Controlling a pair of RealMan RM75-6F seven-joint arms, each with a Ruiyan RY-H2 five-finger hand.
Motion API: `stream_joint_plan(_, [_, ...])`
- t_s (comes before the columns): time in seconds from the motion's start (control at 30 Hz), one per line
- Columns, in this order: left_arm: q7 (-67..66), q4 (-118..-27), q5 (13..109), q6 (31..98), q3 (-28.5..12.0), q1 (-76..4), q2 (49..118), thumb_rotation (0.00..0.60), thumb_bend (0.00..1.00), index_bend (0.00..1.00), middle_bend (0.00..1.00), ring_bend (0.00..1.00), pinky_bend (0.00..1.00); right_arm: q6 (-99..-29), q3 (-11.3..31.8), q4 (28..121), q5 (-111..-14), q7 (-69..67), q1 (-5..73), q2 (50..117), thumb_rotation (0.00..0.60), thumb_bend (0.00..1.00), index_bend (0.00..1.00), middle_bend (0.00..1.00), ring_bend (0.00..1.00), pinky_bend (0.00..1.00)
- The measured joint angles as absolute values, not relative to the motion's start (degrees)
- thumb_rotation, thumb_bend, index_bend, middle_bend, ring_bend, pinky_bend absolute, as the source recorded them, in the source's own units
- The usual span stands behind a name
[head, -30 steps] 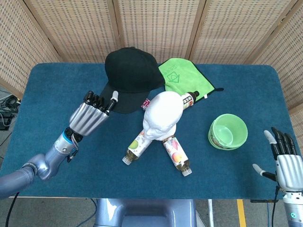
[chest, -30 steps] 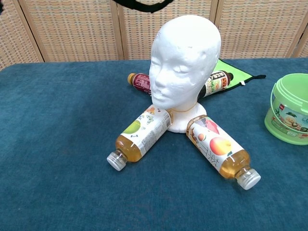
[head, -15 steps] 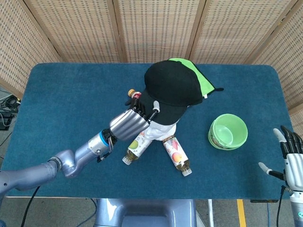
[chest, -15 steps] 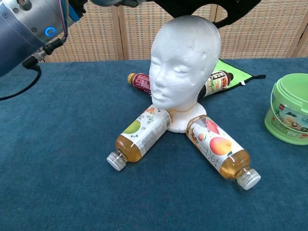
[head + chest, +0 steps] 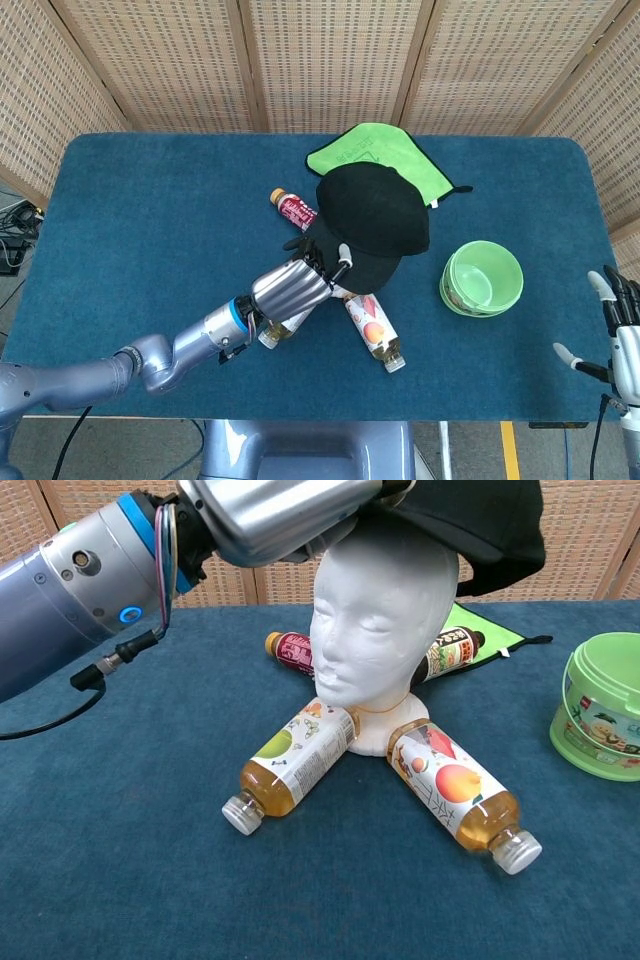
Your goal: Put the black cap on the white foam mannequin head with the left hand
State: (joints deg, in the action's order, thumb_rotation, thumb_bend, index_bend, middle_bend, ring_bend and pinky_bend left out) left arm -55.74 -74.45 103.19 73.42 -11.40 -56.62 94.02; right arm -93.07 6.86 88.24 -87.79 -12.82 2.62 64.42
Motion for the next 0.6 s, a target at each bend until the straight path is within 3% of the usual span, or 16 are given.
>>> stream_joint_plan(0.6, [-52.64, -74.26, 105.36, 75.92, -9.35, -54.11, 90.94, 0.600, 0.61, 0.89, 0.91, 0.87, 0.72, -93.20, 6.72, 88.44, -88.40, -12.21, 2.58, 64.54, 0.600, 0.06, 0.05, 0.00, 0.00, 0.00])
